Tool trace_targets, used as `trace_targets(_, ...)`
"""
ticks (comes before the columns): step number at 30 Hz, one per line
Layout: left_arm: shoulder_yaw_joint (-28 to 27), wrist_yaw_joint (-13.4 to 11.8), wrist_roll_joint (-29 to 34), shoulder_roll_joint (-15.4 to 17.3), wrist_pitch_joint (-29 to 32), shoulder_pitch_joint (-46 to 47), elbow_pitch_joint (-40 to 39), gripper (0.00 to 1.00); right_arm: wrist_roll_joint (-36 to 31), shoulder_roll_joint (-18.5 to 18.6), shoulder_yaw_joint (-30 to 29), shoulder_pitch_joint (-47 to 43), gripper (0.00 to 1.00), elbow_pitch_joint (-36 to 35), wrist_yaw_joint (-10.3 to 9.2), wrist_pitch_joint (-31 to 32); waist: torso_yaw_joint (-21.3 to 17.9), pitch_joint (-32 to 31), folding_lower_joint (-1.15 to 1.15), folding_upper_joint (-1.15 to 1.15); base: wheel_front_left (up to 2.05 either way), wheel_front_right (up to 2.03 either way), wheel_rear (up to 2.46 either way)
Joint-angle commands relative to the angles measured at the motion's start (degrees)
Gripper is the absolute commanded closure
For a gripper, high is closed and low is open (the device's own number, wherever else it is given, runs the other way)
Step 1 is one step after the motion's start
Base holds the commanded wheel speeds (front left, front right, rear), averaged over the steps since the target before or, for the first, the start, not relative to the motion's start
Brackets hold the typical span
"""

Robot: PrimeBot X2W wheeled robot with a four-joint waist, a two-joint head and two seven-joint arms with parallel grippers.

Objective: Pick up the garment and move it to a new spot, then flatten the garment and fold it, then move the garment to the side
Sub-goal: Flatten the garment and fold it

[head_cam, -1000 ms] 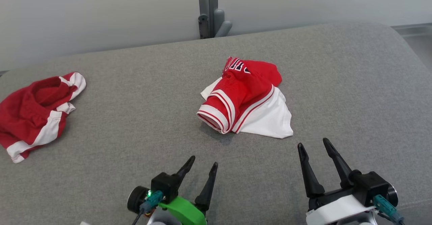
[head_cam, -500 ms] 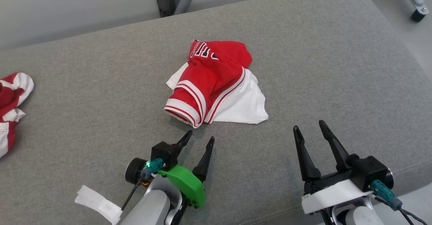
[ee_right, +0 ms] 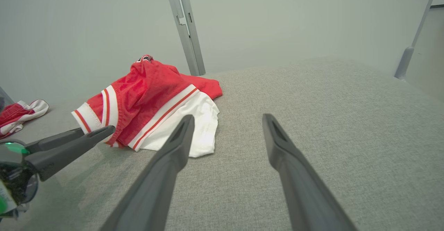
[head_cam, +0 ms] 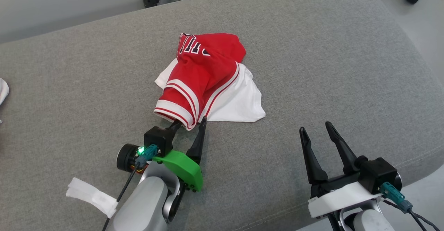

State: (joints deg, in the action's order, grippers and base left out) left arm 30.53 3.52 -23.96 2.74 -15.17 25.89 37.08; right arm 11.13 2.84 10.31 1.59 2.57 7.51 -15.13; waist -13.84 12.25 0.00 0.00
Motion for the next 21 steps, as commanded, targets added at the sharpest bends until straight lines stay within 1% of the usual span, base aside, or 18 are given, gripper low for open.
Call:
trace_targets(1, -0.3, 0.3, 1.4, 0.3, 0.0, 0.3, -0.9, 1.0, 0.5, 0.1, 0.1, 0.2, 0.0, 0.3, -0.04, 0.0, 0.1, -0.2, 0.0, 0.0, 0.0, 0.0, 0.0)
trace_targets(3, -0.2, 0.7, 1.1, 0.3, 0.0, -0.2, -1.6, 1.0, 0.5, 0.1, 0.2, 0.0, 0.0, 0.6, -0.04, 0.0, 0.2, -0.5, 0.0, 0.0, 0.0, 0.0, 0.0)
trace_targets(6, 0.3, 1.6, -0.9, 0.3, 0.0, -0.9, -3.1, 1.0, 0.6, 0.1, 0.5, -0.3, 0.0, 1.2, -0.04, 0.0, 0.2, -1.5, 0.0, 0.0, 0.0, 0.0, 0.0)
trace_targets(8, 1.5, 2.7, -5.9, 0.3, 0.0, -0.1, -3.7, 1.0, 0.9, 0.1, 1.4, -0.1, 0.0, 1.6, -0.04, 0.0, -0.2, -2.7, 0.0, 0.0, 0.0, 0.0, 0.0)
trace_targets(13, 4.6, 3.7, -14.9, 0.2, 0.0, 6.0, -3.1, 1.0, 1.1, 0.1, 2.8, -1.1, 0.0, 2.6, -0.04, 0.0, -1.3, -5.5, 0.0, 0.0, 0.0, 0.0, 0.0)
trace_targets(16, 6.7, 3.9, -19.5, 0.2, 2.0, 11.7, -2.5, 1.0, 1.5, 0.1, 3.6, -1.1, 0.0, 2.8, -0.04, 0.0, -2.5, -6.8, 0.0, 0.0, 0.0, 0.0, 0.0)
trace_targets(17, 6.7, 3.9, -19.5, 0.2, 2.0, 11.7, -2.5, 1.0, 1.5, 0.1, 3.6, -1.1, 0.0, 2.8, -0.04, 0.0, -2.5, -6.8, 0.0, 0.0, 0.0, 0.0, 0.0)
trace_targets(19, 7.5, 4.0, -22.4, 0.2, 3.7, 15.8, -2.1, 1.0, 1.9, 0.1, 4.1, -1.2, 0.0, 3.0, -0.04, 0.0, -3.7, -7.6, 0.0, 0.0, 0.0, 0.0, 0.0)
trace_targets(21, 8.0, 4.0, -26.7, 0.2, 5.8, 19.6, -2.6, 1.0, 2.5, 0.1, 4.2, -1.5, 0.0, 2.9, -0.04, 0.0, -4.9, -8.2, 0.0, 0.0, 0.0, 0.0, 0.0)
